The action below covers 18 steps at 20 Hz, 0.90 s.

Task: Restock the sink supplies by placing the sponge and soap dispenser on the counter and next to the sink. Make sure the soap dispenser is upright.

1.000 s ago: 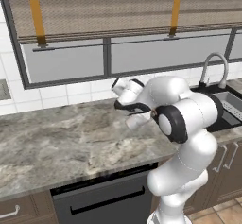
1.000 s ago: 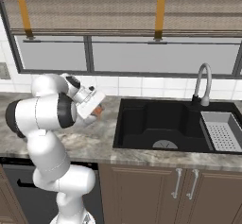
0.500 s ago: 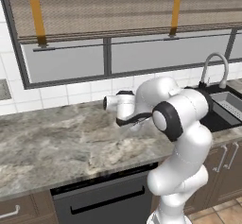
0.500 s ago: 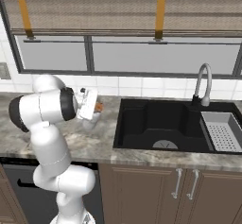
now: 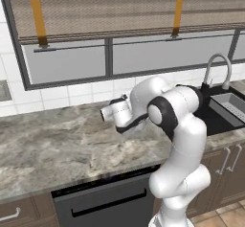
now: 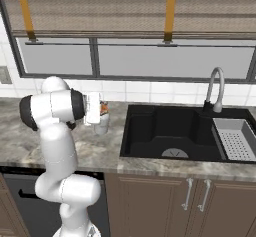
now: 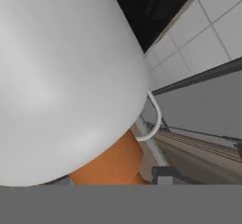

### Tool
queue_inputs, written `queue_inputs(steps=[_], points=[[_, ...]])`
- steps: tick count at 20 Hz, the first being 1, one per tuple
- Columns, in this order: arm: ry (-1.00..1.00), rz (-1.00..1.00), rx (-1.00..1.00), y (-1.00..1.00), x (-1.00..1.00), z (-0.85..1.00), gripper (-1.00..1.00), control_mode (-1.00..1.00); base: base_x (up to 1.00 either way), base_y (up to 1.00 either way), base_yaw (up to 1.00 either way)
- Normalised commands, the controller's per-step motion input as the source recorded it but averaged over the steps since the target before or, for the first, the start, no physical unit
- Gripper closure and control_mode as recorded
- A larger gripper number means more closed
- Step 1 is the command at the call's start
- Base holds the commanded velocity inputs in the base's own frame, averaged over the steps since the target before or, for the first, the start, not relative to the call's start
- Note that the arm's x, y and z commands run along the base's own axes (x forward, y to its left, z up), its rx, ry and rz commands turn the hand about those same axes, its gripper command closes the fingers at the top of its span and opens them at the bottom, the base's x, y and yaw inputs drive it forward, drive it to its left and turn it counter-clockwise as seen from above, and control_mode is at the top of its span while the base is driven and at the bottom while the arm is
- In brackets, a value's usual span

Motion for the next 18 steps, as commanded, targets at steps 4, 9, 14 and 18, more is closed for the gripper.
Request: queue_inputs(steps=[4,9,14,18], points=[[-0.1,-0.06,-0.25,0.0,0.0,-0.36,1.0,-1.0,0.0,0.0,0.0],[-0.03,-0.07,-0.23,0.0,0.03,-0.48,1.0,-1.0,0.0,0.0,0.0],[-0.03,-0.07,-0.19,-0.17,0.0,-0.47,1.0,-1.0,0.0,0.0,0.0],[-0.15,-0.07,-0.09,-0.61,0.0,-0.03,1.0,-1.0,0.0,0.0,0.0]])
